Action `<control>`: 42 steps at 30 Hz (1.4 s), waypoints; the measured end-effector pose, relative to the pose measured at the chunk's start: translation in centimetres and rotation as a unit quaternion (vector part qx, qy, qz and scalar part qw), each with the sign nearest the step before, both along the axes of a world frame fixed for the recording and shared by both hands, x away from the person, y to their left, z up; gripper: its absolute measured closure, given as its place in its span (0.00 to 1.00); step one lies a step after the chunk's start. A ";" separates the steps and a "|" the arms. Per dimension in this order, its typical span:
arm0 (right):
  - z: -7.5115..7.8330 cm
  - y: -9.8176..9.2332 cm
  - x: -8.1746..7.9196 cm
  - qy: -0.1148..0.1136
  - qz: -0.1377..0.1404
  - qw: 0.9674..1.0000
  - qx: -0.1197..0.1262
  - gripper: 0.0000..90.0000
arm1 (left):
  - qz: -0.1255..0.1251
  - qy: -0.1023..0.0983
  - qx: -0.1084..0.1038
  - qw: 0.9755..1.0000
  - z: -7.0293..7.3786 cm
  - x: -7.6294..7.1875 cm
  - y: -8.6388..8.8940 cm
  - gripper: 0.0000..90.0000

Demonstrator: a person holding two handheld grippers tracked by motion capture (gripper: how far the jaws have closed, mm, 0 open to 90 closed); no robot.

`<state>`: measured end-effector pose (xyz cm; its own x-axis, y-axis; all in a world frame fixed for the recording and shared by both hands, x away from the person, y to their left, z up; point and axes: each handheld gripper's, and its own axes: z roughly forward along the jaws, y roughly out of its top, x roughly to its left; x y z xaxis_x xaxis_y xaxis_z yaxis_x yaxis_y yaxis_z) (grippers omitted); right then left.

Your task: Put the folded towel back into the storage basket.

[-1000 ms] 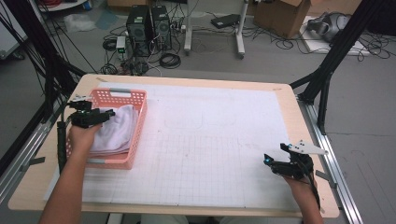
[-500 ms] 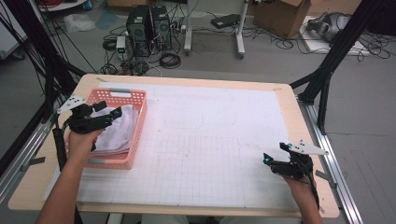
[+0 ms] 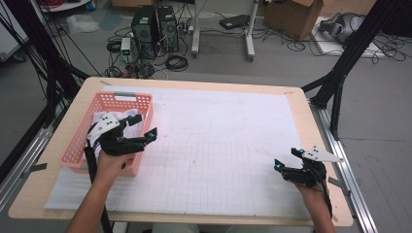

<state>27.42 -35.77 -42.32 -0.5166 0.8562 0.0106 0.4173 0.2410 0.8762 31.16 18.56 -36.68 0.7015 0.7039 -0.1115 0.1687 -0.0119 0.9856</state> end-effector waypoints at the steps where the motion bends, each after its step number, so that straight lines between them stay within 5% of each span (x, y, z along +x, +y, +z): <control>1: 0.0 0.0 0.0 0.000 -0.002 1.000 0.001 0.20 | 0.000 0.000 0.000 1.000 0.0 0.0 0.0 0.20; 3: 0.0 -0.1 -0.1 -0.004 -0.001 1.000 -0.002 0.20 | -0.010 -0.014 0.007 1.000 0.0 -0.5 -1.2 0.22; 11: 0.3 0.0 -0.4 -0.007 -0.002 1.000 -0.002 0.20 | -0.038 -0.018 0.015 0.999 0.3 -1.3 -3.5 0.22; 21: 0.4 0.1 -0.7 -0.010 -0.002 1.000 -0.006 0.20 | -0.071 0.002 0.032 0.997 -2.3 -1.9 -8.0 0.22; 42: 0.3 0.2 -0.6 -0.011 0.004 1.000 -0.009 0.19 | -0.080 0.028 0.052 0.995 -4.8 -2.0 -9.2 0.22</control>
